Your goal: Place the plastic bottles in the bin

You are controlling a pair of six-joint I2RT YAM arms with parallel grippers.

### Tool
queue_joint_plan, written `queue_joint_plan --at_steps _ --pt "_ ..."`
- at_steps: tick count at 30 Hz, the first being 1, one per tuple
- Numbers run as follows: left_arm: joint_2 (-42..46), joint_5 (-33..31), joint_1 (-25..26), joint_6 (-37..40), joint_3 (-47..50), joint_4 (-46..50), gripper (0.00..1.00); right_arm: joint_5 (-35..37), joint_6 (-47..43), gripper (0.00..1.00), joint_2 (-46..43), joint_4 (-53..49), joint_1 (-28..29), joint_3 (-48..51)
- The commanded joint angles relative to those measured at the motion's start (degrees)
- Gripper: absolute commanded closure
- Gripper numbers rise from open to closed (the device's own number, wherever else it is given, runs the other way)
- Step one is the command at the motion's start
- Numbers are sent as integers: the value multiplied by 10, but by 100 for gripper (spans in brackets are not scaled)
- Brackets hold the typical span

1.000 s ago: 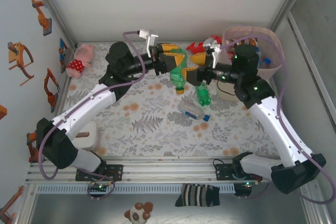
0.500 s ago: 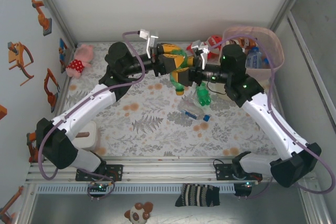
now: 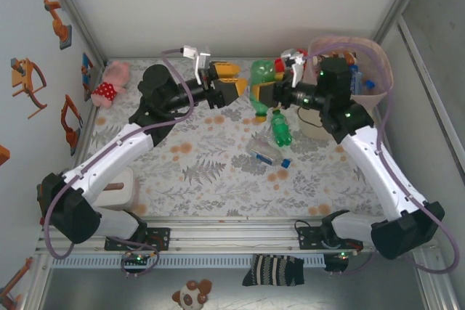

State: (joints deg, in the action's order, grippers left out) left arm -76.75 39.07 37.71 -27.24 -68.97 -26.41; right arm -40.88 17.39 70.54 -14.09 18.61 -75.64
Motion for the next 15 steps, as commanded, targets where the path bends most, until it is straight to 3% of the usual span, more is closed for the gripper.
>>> queue_joint_plan --at_steps 1,9,15 --pt "26 -18 -3 26 7 7 24 20 25 48 -13 -36 -52 -47" --pt "27 -15 -5 23 11 14 24 31 -1 49 11 -127 -190 -133" --pt "24 -16 -5 21 14 11 24 65 -49 49 42 -183 -257 -196"
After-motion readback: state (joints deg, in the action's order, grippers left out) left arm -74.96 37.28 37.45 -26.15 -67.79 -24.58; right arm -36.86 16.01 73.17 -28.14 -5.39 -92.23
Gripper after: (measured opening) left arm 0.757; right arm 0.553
